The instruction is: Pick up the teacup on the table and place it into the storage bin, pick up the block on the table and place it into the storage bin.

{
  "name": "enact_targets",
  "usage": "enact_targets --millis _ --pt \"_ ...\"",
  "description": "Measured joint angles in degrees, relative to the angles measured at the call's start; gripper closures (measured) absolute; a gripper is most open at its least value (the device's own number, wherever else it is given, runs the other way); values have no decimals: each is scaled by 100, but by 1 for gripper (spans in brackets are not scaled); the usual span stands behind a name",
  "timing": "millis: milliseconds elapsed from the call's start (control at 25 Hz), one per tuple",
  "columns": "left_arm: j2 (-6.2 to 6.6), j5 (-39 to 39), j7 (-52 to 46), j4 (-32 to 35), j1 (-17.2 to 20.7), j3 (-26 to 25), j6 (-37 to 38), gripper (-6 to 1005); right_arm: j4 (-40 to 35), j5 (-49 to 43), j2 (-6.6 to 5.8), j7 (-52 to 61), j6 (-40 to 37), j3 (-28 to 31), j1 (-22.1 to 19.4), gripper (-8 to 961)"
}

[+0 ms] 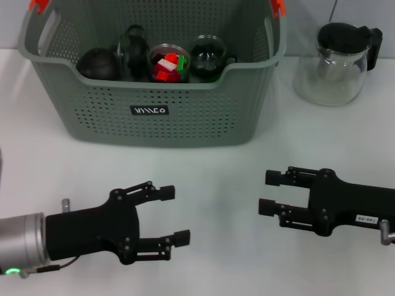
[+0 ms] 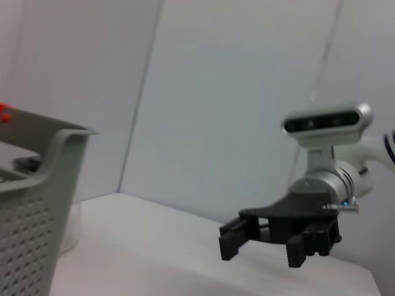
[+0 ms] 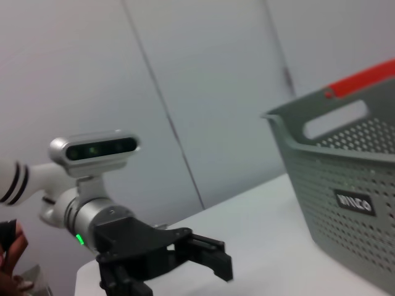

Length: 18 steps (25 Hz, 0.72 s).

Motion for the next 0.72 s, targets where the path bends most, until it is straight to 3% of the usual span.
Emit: enact_targets --millis 200,720 --pt "-3 31 192 -40 -145 126 -89 120 318 29 0 -901 -36 31 25 259" --pt "32 73 236 -47 -144 218 -284 120 414 -18 -4 -1571 229 -144 -40 275"
